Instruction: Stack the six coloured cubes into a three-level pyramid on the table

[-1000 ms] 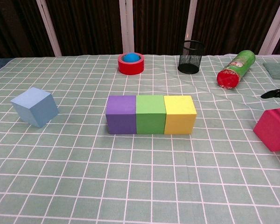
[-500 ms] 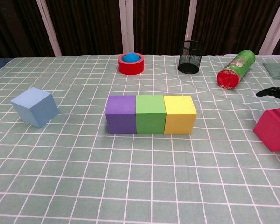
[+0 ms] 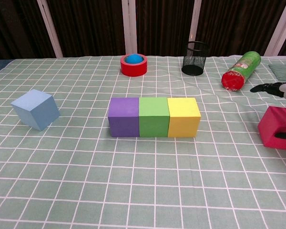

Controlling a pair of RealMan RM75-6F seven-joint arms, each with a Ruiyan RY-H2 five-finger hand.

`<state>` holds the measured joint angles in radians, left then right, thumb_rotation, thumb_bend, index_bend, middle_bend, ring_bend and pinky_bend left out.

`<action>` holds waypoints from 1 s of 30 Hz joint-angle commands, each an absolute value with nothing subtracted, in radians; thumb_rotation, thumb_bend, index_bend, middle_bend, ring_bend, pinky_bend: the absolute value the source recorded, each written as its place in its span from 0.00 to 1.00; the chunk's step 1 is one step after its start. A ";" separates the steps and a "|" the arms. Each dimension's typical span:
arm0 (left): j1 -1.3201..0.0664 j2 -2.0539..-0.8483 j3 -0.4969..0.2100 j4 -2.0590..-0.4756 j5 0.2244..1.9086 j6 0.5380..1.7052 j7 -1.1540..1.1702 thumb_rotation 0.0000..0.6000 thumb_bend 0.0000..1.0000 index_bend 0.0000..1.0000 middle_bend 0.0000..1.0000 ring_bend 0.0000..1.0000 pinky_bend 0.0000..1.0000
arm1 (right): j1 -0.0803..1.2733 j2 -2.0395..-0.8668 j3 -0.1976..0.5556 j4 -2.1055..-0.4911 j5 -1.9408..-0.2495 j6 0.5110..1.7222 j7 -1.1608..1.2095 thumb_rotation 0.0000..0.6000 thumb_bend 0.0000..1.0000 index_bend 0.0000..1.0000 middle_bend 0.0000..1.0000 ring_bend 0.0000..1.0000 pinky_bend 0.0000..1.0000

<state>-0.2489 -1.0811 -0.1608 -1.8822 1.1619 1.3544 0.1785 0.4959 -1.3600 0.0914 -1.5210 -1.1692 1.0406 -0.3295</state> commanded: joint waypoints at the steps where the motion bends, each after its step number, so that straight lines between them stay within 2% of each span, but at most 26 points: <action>1: -0.249 -1.082 -0.160 -1.880 1.161 1.352 0.178 1.00 0.10 0.00 0.00 0.00 0.06 | 0.499 -1.359 0.096 -1.534 -1.155 1.040 -0.345 1.00 0.23 0.00 0.09 0.03 0.00; 5: -0.250 -1.082 -0.157 -1.876 1.162 1.346 0.175 1.00 0.10 0.00 0.00 0.00 0.06 | 0.494 -1.346 0.095 -1.558 -1.120 1.039 -0.377 1.00 0.24 0.00 0.12 0.04 0.00; 10: -0.250 -1.081 -0.156 -1.874 1.163 1.343 0.169 1.00 0.10 0.00 0.00 0.00 0.06 | 0.486 -1.328 0.095 -1.595 -1.064 1.041 -0.410 1.00 0.23 0.00 0.22 0.07 0.00; 19: -0.249 -1.080 -0.157 -1.881 1.171 1.347 0.165 1.00 0.10 0.00 0.00 0.00 0.06 | 0.484 -1.317 0.102 -1.613 -1.014 1.047 -0.426 1.00 0.24 0.00 0.24 0.09 0.00; 30: -0.247 -1.074 -0.155 -1.883 1.176 1.345 0.155 1.00 0.10 0.00 0.00 0.00 0.06 | 0.482 -1.309 0.104 -1.637 -0.992 1.065 -0.440 1.00 0.24 0.00 0.33 0.16 0.00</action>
